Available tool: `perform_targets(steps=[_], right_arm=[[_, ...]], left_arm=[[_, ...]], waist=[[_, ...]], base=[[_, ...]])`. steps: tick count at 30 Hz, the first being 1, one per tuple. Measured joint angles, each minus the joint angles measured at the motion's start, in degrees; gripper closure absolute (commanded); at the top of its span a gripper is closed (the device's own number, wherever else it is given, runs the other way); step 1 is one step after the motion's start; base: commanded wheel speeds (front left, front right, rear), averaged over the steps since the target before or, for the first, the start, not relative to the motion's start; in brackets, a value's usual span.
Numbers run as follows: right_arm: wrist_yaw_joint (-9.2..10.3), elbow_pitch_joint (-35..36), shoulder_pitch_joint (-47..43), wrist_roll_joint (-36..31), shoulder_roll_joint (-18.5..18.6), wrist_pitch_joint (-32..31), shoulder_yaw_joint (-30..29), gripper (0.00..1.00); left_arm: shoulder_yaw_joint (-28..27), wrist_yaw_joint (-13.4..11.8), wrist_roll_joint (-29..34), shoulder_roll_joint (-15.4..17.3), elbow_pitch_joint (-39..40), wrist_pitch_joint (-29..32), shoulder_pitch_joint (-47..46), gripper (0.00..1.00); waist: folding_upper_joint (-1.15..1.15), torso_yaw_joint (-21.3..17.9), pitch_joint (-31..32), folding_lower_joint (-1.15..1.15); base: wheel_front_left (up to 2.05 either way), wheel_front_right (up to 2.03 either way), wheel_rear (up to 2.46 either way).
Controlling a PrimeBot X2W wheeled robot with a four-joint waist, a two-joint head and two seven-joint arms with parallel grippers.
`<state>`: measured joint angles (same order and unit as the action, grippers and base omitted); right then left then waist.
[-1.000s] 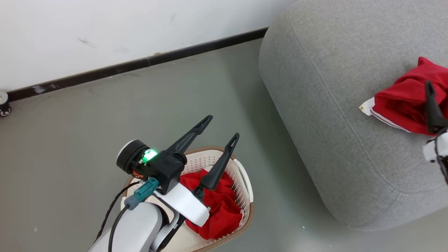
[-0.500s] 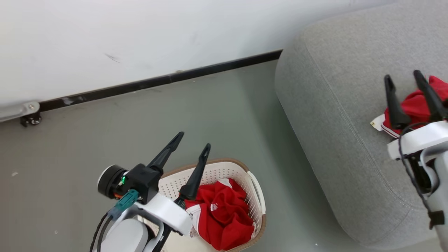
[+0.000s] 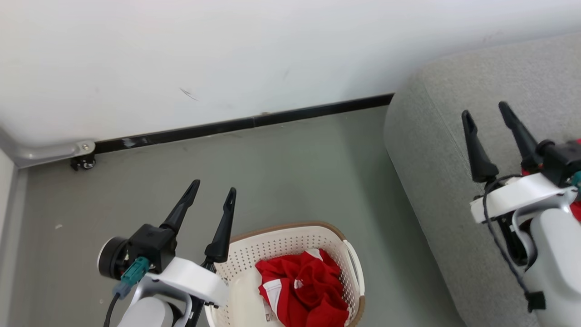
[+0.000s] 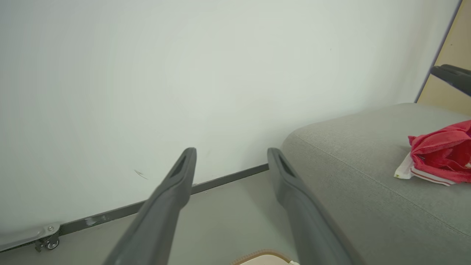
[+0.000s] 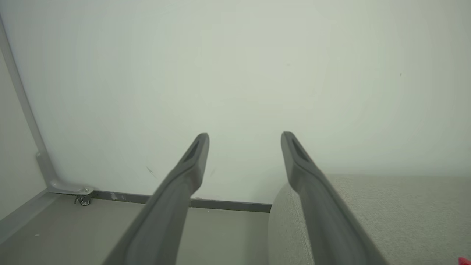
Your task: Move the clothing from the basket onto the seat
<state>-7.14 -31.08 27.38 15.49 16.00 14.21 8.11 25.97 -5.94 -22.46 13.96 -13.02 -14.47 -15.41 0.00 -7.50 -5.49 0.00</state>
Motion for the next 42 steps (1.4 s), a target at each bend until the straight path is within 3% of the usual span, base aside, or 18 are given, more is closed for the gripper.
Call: perform_targets(steps=[8,18,33,42], right_arm=[[0.0,2.2,-5.2,-2.4,-2.9,0.0,-0.8,0.0],[0.0,5.2,-13.0,-5.6,-4.7,0.0,-6.0,0.0],[0.0,10.1,-23.1,-10.0,-11.1,0.0,-10.1,0.0],[0.0,13.5,-27.4,-12.8,-12.2,-0.5,-11.0,0.0]], left_arm=[[-1.8,-1.4,1.5,0.0,0.4,0.0,3.4,0.0],[-3.4,-2.1,2.0,0.1,0.0,0.0,8.3,0.0],[-4.7,-2.6,2.1,-1.3,-0.1,0.0,13.2,0.0],[-5.6,-2.6,3.5,-1.4,0.4,0.0,14.9,0.0]], waist=[[0.0,2.2,2.5,0.0],[0.0,3.9,5.9,0.0],[0.0,3.7,9.7,0.0],[0.0,3.2,11.1,0.0]], base=[[0.0,0.0,0.0],[0.0,0.0,0.0],[0.0,0.0,0.0],[0.0,0.0,0.0]])
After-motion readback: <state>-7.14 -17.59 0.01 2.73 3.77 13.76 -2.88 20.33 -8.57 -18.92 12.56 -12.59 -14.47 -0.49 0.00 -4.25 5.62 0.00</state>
